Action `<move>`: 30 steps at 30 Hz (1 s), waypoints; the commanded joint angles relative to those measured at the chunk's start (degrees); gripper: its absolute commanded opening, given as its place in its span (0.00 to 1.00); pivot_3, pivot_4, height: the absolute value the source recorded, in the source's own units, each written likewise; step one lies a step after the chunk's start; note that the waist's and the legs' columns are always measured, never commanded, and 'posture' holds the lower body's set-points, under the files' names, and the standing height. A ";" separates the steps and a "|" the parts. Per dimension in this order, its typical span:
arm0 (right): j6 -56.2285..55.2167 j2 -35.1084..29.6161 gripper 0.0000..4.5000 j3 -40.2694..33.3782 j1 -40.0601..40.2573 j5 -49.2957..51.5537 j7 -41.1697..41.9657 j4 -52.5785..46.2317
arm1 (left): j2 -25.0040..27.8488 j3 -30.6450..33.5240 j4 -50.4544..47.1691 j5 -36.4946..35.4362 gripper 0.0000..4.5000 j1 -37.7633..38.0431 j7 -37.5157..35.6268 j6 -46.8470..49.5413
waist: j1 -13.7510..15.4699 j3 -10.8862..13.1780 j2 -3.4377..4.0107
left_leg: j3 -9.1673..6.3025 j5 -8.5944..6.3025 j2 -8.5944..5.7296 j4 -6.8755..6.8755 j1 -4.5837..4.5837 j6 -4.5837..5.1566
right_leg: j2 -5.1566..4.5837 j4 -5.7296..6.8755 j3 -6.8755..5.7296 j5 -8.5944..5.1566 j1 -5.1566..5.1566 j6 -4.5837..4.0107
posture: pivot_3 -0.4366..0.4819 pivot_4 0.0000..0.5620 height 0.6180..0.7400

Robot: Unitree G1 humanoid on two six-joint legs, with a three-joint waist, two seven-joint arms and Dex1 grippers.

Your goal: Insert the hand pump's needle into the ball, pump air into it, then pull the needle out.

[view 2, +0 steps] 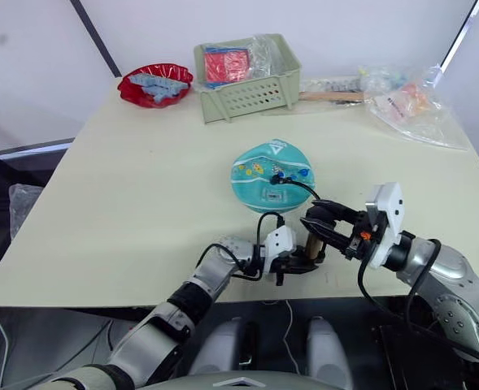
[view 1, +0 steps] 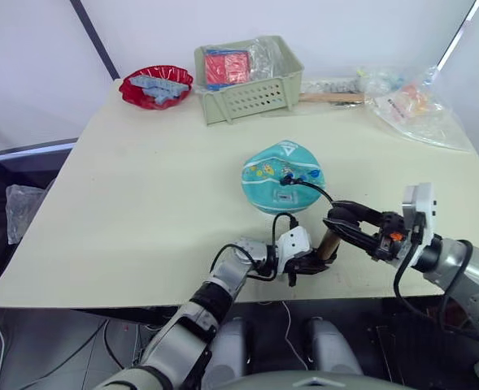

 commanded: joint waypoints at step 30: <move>8.17 -19.92 0.37 -24.63 -12.79 29.39 -3.11 3.63 | -2.21 0.89 14.23 3.47 0.23 -3.41 0.01 -5.85 | -0.11 0.01 -0.06 | -0.03 -0.04 0.01 0.02 -0.01 0.07 | -0.04 -0.01 -0.04 0.00 0.04 0.00 | 0.48 0.27 0.98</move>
